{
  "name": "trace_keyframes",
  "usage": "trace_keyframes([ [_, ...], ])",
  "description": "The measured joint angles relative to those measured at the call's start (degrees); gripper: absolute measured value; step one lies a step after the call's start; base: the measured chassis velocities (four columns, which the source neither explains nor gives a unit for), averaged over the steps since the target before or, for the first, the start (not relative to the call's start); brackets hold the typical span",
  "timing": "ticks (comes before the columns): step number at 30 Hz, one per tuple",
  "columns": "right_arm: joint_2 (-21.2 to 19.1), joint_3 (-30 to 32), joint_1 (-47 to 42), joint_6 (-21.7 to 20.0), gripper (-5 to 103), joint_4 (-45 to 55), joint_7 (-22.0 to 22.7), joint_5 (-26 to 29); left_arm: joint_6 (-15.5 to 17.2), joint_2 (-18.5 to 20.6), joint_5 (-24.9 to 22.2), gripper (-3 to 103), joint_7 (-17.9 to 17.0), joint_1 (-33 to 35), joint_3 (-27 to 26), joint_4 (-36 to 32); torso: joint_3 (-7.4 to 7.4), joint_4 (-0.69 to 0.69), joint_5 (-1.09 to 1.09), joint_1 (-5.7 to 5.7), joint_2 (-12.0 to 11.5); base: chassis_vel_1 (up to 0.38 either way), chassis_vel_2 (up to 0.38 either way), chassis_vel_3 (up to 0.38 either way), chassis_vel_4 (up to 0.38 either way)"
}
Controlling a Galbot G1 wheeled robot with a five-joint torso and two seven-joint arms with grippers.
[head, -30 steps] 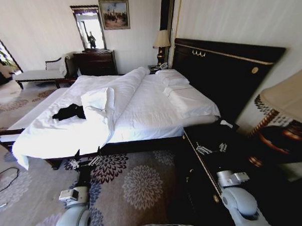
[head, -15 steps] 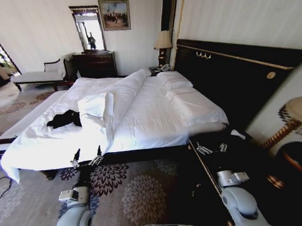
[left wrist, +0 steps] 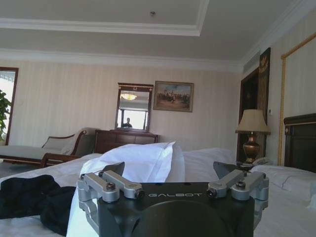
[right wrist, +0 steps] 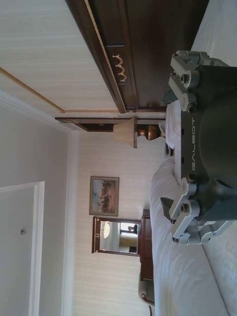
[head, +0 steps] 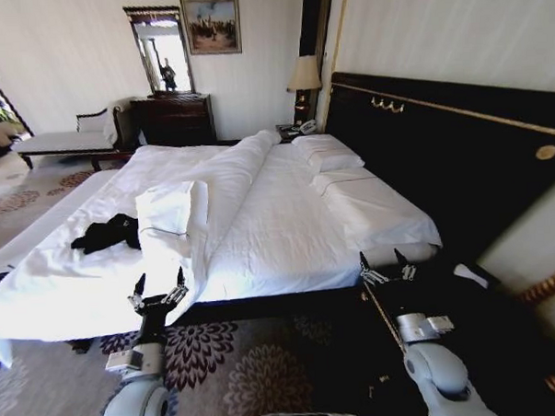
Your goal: Fold the clothes on the bed.
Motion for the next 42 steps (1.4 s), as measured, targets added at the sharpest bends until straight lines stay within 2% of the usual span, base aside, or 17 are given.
trace_keyframes([
  [13,1.0,-0.5,0.3,1.5,100,-0.6,-0.5,-0.2,-0.1,0.0,0.1,100,0.1,-0.5,0.0,1.1,0.01,0.00,0.00,0.04,0.0,-0.170,0.170,0.163,-0.157],
  [42,2.3,-0.3,0.6,2.6,100,-2.7,-2.0,-4.0,-0.6,-0.4,0.6,100,0.2,-0.4,0.0,1.4,0.00,-0.01,0.00,0.00,0.0,-0.001,0.002,0.002,-0.001],
])
